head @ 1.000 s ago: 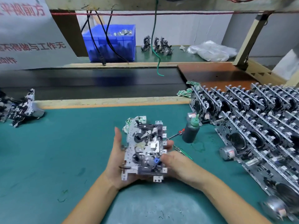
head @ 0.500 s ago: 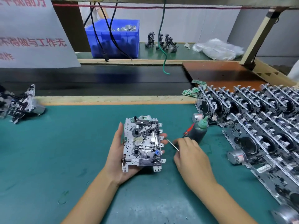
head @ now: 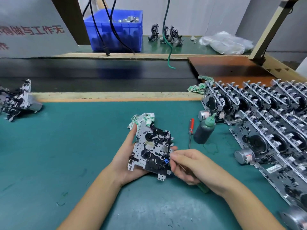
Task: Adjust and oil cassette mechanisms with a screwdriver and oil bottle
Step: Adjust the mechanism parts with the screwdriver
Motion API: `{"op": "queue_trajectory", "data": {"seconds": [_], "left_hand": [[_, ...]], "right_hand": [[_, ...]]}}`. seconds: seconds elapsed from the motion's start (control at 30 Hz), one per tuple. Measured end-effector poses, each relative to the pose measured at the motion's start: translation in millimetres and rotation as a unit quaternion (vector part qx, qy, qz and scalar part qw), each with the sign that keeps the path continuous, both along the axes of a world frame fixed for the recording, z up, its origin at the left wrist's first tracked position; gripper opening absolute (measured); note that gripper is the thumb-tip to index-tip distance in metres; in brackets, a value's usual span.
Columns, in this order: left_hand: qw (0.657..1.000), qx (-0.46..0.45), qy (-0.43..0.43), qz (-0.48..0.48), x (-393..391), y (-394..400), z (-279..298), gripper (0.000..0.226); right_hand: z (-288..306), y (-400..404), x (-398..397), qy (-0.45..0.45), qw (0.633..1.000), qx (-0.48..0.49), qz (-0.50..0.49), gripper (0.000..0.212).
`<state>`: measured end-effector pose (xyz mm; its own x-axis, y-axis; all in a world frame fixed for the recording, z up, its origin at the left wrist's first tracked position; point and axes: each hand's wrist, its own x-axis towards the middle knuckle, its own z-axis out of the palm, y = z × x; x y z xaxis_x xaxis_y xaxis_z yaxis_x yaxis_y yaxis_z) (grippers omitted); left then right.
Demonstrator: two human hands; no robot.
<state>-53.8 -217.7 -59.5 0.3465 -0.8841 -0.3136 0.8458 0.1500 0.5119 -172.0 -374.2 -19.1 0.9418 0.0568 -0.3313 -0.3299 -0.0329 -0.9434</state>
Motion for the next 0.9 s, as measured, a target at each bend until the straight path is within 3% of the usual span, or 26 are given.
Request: {"op": "queue_trajectory", "data": {"seconds": [0.33,0.9], "left_hand": [[0.998,0.054,-0.018,0.005,1.1,-0.1,3.0,0.07],[0.996,0.082,-0.026,0.017,0.1,-1.0,7.7,0.068]], "right_hand": [[1.1,4.0,1.7,0.047,0.998,-0.052,-0.006,0.041],[-2.1,1.8,0.4,0.041,0.993,-0.111,0.016,0.046]]}}
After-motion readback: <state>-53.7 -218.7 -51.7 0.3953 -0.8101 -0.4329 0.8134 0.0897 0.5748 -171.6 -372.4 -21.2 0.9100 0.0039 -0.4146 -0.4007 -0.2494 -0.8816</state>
